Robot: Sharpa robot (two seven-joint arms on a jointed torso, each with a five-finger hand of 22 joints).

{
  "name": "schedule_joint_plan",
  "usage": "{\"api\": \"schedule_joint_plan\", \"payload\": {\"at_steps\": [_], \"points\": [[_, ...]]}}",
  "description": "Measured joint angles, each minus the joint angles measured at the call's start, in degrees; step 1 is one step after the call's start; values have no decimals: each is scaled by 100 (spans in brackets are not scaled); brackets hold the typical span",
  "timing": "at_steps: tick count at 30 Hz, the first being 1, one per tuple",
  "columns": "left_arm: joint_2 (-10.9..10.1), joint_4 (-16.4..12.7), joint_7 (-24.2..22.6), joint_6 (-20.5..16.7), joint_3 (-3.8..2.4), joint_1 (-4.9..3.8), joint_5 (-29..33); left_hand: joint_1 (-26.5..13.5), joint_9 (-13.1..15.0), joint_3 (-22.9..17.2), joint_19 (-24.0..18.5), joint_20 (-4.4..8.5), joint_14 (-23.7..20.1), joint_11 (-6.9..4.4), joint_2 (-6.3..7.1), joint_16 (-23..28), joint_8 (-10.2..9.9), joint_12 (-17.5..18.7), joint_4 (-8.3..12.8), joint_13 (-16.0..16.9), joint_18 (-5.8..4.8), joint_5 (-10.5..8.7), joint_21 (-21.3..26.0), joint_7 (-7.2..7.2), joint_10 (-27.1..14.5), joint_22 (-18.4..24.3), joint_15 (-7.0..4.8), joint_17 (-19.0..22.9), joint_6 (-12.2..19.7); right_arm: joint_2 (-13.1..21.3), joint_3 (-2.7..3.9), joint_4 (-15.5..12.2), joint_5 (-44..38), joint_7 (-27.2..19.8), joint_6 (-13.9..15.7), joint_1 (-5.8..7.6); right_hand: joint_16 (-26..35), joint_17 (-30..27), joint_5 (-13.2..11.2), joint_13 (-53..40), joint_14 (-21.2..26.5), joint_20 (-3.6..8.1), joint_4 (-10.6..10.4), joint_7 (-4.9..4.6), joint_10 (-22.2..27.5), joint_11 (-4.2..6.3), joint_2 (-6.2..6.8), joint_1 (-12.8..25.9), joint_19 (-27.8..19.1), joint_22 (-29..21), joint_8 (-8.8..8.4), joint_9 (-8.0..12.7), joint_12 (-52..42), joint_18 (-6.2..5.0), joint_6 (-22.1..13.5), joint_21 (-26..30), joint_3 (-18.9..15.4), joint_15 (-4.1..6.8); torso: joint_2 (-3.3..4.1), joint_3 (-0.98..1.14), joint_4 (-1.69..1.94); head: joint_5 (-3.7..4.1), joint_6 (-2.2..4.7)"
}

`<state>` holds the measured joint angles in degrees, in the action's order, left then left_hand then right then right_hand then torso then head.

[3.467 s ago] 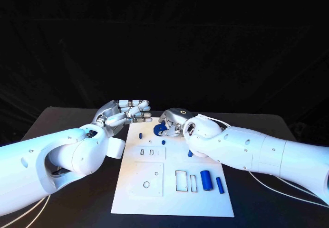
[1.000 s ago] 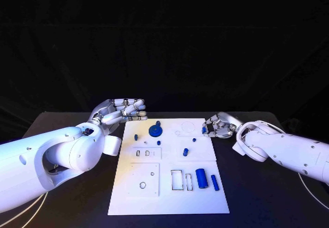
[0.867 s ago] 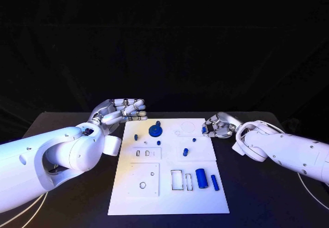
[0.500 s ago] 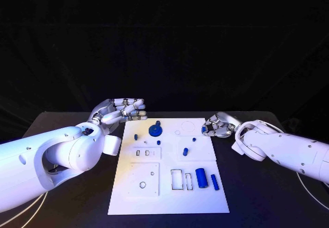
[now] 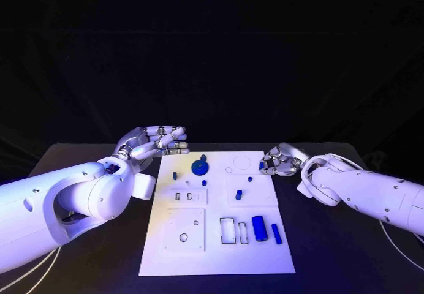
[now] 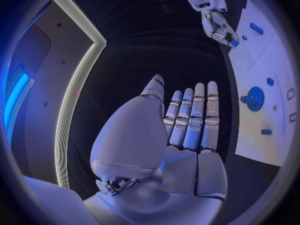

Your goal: Assemble the parts on the task board

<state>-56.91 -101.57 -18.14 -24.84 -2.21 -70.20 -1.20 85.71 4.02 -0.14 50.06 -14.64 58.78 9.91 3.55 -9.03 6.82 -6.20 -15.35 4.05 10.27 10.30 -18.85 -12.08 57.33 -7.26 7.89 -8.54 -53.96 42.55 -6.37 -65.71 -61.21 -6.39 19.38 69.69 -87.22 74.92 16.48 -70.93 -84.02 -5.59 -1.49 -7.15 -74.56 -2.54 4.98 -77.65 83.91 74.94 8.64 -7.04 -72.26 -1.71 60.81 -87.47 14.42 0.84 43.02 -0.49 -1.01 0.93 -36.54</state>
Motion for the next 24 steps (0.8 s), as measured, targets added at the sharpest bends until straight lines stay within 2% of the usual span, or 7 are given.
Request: {"api": "schedule_joint_plan", "payload": {"at_steps": [4, 8, 10, 12, 24], "points": [[-2, 2, 7, 2, 0, 0, 0, 0, 0, 0, 0, 0, 0, 0, 0, 0, 0, 0, 0, 0, 1, 0, 0, 0, 0, 0, 0, 0, 0, 15, 0, -54, -17, 37, 88, -4, -25, 0, 162, -35, -1, 22, -14, 20, -48, 30, -14, 14, 21, 0, 58, -20, -32, -1, 59, -23, 31, 41, 0, 1, 0, 3, 0], [-6, 7, 13, 5, 0, 0, 0, 0, 0, 0, 0, 0, 0, 0, 0, 0, -22, 0, 0, 0, 1, 0, 0, 0, 0, 0, 0, 0, 0, 73, 1, -235, -19, 72, 187, -4, -25, 0, 282, -37, -1, 42, -25, 20, -58, 39, -37, 38, 1, 0, 75, -33, -33, -1, 60, -65, 73, 40, 0, 4, -3, -4, 3], [-8, 11, 17, 7, 0, 0, 0, 0, 0, 0, 0, 0, 0, 0, 0, 0, -22, 14, 0, 0, 0, 0, 0, 0, 0, 0, 0, 1, 0, 105, 10, -372, -18, 99, 235, 4, -25, 0, 327, -46, -1, 42, -47, 20, -58, 39, -52, 54, 1, 0, 75, -36, -45, 64, 60, -90, 95, 40, -1, 4, -4, -11, 1], [-8, 15, 19, 8, 0, 0, 0, 0, 0, 0, 0, 0, 0, 0, 0, 0, -22, 24, 0, 0, 0, 0, 0, 0, 0, 0, 0, 1, 0, 128, 18, -487, -16, 131, 273, 23, -25, -1, 380, -51, -1, 42, -55, 20, -58, 39, -74, 77, 1, -1, 74, -39, -54, 66, 59, -90, 103, 40, -1, 4, -7, -13, -3], [1, 90, 39, 25, 4, 0, 0, 0, 0, 16, 0, 0, 0, 0, 0, 0, -22, 24, 16, 0, 1, 0, 0, 0, 0, -1, 0, 1, 0, 174, 52, -1522, -275, 473, 393, 319, -77, -1, 393, -70, -1, 61, -63, 8, -87, 34, -87, 137, 20, -2, 64, -70, -54, 91, 46, -206, 159, 40, -12, 4, -3, -92, 19]]}}
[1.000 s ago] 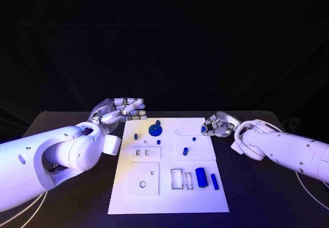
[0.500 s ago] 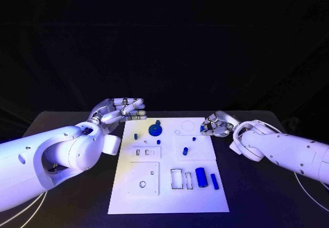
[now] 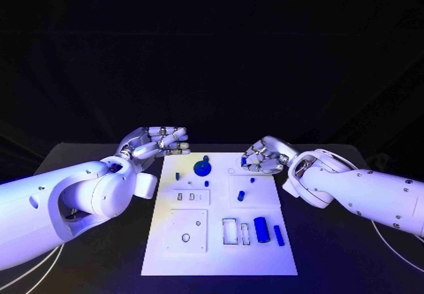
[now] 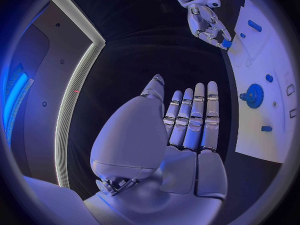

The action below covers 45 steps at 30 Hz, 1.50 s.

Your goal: Assemble the parts on the task board

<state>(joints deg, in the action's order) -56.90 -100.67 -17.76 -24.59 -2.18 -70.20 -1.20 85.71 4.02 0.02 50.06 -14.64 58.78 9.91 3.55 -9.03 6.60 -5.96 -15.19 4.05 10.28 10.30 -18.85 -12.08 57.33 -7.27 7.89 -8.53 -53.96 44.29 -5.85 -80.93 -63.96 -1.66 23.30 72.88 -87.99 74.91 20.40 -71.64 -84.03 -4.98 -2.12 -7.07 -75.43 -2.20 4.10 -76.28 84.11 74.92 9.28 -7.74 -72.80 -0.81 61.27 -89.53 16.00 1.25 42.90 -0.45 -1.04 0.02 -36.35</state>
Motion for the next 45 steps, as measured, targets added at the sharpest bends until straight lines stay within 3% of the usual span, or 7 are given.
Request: {"api": "schedule_joint_plan", "payload": {"at_steps": [6, 10, 19, 27, 45], "points": [[29, 59, 9, 13, 5, 1, 0, 30, 0, 0, 0, 0, 0, 0, -30, 0, 0, 0, 0, 0, 0, 0, 0, 0, 0, 5, 0, 0, 0, -280, 2, -258, -355, 208, -25, 39, 0, 0, -1, -24, 0, 0, 0, -9, -13, 5, -1, -2, 0, 0, 17, 0, -30, 0, -10, -17, 0, 0, -8, -3, 6, -65, -54], [45, 94, 12, 21, 7, 1, 0, 30, 0, 0, 0, 0, 0, 0, -30, 0, 0, 0, 0, 0, -1, 0, 0, 0, 0, 5, 0, 1, 0, -544, -15, -313, -543, 317, -66, 30, 0, -1, -1, -33, 0, 0, 0, -10, -13, 5, -2, -2, 0, -1, 19, 3, -29, 0, -12, -17, 0, 0, -13, -7, 8, -152, -108], [64, 137, 16, 30, 9, 1, 0, 30, 0, 0, 0, 0, 0, 0, -30, 0, 0, 0, 0, 0, 0, 0, 0, 0, 0, 4, 0, -4, 0, -1073, -78, -282, -996, 515, -138, -124, -22, 2, -4, -66, 0, -1, -24, -25, -54, 6, -25, 21, 0, -1, 20, 8, -65, 0, -33, -16, 24, 0, -15, -14, 14, -294, -210], [67, 133, 19, 30, 10, 1, 0, 30, 0, 0, 0, 0, 0, 0, -30, 0, 0, 0, 0, 0, 0, 0, 0, 0, 0, 4, 0, -4, 0, -1350, -133, -153, -1360, 649, -160, -318, -22, 4, -82, -84, 0, -1, -25, -7, -53, 6, -53, 51, -1, -1, 26, -5, -89, 0, -28, -16, 23, -1, -5, -14, 17, -317, -263], [71, 121, 29, 36, 10, 0, 0, 30, 0, 0, 0, 0, 0, 0, -30, 0, 0, 0, 0, 0, 0, 0, 0, 0, 0, 3, 0, -3, 0, -1624, -163, 100, -1764, 769, -216, -544, -22, 2, -116, -89, 0, -1, -28, 7, -94, 6, -15, 89, -1, -2, 49, -20, -89, -1, -15, -16, 19, -1, -5, -1, 14, -332, -310]]}}
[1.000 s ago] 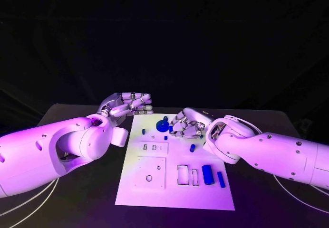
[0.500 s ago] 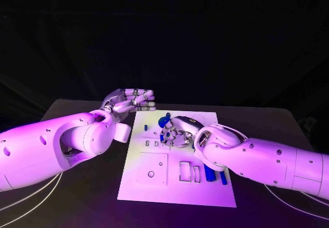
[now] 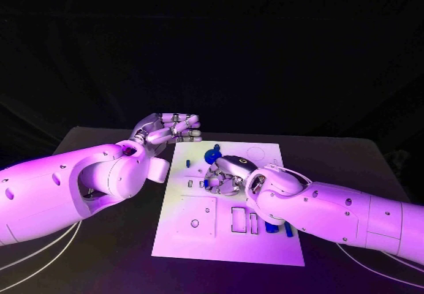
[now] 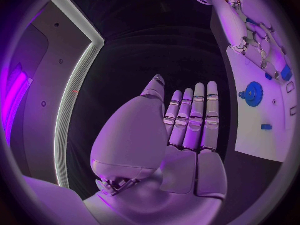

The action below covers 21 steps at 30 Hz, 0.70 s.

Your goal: Assemble the parts on the task board

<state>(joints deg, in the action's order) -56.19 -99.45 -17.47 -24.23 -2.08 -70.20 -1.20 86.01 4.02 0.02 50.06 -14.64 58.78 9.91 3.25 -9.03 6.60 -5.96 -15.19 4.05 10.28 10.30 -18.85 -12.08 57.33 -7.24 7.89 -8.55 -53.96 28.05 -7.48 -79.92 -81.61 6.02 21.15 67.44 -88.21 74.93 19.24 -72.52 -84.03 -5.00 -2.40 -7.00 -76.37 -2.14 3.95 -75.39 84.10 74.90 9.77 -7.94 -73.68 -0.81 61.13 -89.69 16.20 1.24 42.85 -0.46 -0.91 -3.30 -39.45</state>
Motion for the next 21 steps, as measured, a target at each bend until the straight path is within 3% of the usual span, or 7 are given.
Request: {"api": "schedule_joint_plan", "payload": {"at_steps": [21], "points": [[-9, 4, 17, 12, 0, 0, 0, 0, 0, 0, 0, 0, 0, 0, 0, 23, 0, 0, 0, 0, 0, 0, 0, 0, 0, 7, 0, -5, 0, 22, 12, 24, -189, 59, -13, -3, 0, -1, -11, 29, 0, 0, -29, 7, 0, 0, 36, 84, 0, 4, -8, -1, 0, 0, -14, 0, -31, 0, -5, -5, -6, -2, -27]]}}
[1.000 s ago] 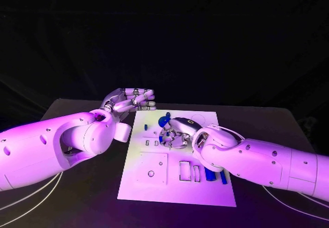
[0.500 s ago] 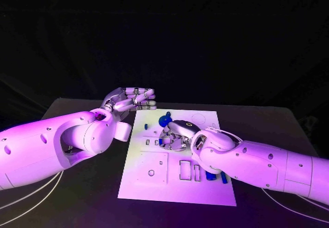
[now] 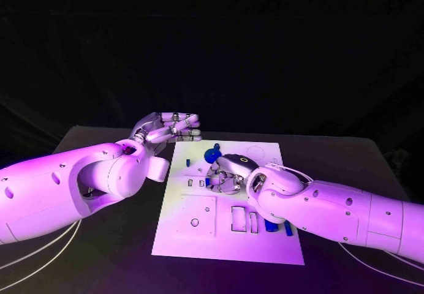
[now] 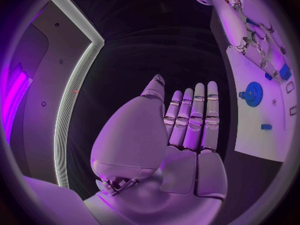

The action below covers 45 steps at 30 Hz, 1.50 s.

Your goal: Assemble the parts on the task board

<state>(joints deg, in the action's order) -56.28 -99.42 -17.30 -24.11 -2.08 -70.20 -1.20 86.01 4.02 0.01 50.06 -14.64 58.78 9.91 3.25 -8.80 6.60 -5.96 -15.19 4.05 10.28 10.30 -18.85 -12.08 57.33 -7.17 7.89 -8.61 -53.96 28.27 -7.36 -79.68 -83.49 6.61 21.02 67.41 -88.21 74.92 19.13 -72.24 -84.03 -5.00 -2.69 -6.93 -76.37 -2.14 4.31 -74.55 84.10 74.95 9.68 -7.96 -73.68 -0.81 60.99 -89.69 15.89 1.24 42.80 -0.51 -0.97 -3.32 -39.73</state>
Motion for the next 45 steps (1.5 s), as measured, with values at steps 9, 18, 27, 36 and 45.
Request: {"api": "schedule_joint_plan", "payload": {"at_steps": [9, 18, 27, 36, 45], "points": [[-3, 1, 5, 5, 0, 0, 0, 0, 0, 0, 0, 0, 0, 0, 0, 0, 0, 0, 0, 0, 0, 0, 0, 0, 0, 0, 0, 1, 0, -19, 1, 11, -51, 43, -4, 2, 0, -1, 0, 41, 0, 0, -24, -21, 21, -22, 30, 30, 0, -1, -2, -6, 38, 0, -21, 0, -24, 0, -1, -1, -1, 4, 7], [-4, 1, 7, 7, 0, 0, 0, 0, 0, 0, 0, 0, 0, 0, 0, 0, 0, 0, 0, 0, 0, 0, 0, 0, 0, -1, 0, 1, 0, -29, 0, 18, -74, 76, -14, 0, 0, -1, 1, 74, 0, 0, -40, -15, 54, -30, 58, 58, 0, -1, -1, -3, 60, 0, -55, 0, -40, 0, 0, -1, 2, 10, 9], [-7, -1, 8, 7, 0, 0, 0, 0, 0, 0, 0, 0, 0, 0, 0, 0, 0, 0, 0, 0, 0, 0, 0, 0, 0, -1, 0, 1, 0, -26, -9, 31, -84, 107, -25, -7, 0, -1, 2, 141, 0, 0, -63, -38, 116, -34, 122, 122, 0, -2, -11, 8, 131, 0, -118, 0, -63, 0, 0, -2, -1, 2, 10], [-10, -2, 10, 8, 0, 0, 0, 0, 0, 0, 0, 0, 0, 0, 0, -1, 0, 0, 0, 0, 0, 0, 0, 0, 0, -2, 0, 2, 0, -35, -7, 42, -88, 112, -37, -7, 0, -2, -19, 252, 0, 0, -150, -113, 227, -103, 249, 248, 0, -2, -108, 51, 248, 0, -317, 0, -150, 0, 0, -2, -1, 11, 9], [-14, -3, 13, 9, 0, 0, 0, 0, 0, 0, 0, 0, 0, 0, 0, -1, -22, 24, 0, 0, -1, 0, 0, 0, 0, -2, 0, 2, 0, -40, -9, 44, -89, 110, -27, -7, 0, -2, -39, 181, 0, 0, -166, -102, 244, -120, 287, 285, 0, -3, -126, 52, 206, 0, -305, 0, -166, 0, 0, -1, -2, 21, 10]]}}
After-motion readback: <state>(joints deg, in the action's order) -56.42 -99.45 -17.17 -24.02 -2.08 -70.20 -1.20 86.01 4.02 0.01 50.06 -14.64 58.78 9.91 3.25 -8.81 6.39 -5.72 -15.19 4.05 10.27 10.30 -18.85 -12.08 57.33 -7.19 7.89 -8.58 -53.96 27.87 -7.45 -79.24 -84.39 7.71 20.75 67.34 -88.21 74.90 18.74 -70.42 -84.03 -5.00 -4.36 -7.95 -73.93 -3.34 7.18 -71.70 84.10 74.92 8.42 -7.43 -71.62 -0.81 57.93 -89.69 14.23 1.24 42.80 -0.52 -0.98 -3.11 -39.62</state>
